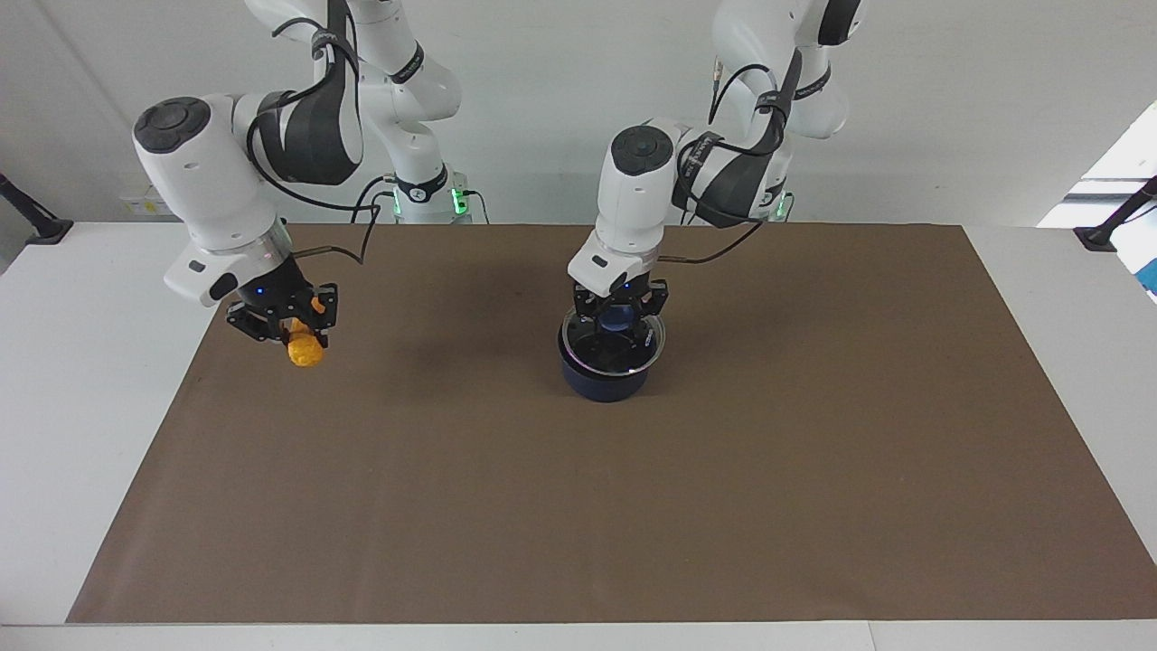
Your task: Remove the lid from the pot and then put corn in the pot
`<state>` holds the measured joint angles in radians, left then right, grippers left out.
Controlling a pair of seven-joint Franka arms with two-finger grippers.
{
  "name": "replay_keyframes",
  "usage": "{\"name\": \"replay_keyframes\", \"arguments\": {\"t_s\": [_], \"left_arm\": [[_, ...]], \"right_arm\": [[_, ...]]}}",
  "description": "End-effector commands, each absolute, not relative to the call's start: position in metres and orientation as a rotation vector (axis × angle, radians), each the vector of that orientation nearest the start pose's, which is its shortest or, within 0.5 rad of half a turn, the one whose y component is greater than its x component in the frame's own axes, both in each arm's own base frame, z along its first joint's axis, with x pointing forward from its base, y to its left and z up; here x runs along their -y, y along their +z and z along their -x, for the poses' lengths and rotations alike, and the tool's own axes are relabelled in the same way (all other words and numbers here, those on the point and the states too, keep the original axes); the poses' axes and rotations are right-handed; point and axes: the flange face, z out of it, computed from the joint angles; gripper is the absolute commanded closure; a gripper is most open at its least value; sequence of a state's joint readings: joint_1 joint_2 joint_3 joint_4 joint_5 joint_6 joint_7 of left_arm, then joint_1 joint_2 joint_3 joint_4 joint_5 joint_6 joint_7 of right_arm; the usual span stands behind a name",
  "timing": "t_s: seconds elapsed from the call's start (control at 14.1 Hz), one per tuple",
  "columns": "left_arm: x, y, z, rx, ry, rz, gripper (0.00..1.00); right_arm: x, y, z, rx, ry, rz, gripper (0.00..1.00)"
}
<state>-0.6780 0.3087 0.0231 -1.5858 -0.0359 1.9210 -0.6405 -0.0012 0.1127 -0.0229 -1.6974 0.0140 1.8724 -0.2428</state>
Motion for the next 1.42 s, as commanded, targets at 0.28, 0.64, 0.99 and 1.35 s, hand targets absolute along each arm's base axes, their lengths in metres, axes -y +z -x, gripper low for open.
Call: {"name": "replay_keyframes", "arguments": {"t_s": [0.28, 0.64, 0.99, 1.35], "left_arm": [[0.316, 0.515, -0.553, -0.163, -0.046, 3.183, 1.0], [0.232, 0.532, -0.581, -0.329, -0.031, 3.163, 1.0], [0.146, 0.532, -0.602, -0.471, -0.003, 3.144, 1.0], [0.047, 0.527, -0.609, -0.599, 0.047, 3.132, 1.0]], "right_arm": [[-0.116, 0.545, -0.591, 0.188, -0.074, 3.145, 1.0], [-0.242, 0.509, -0.576, 0.212, -0.067, 3.121, 1.0], [-0.345, 0.477, -0.584, 0.258, -0.075, 3.108, 1.0], [-0.399, 0.421, -0.581, 0.371, -0.051, 3.097, 1.0]]}}
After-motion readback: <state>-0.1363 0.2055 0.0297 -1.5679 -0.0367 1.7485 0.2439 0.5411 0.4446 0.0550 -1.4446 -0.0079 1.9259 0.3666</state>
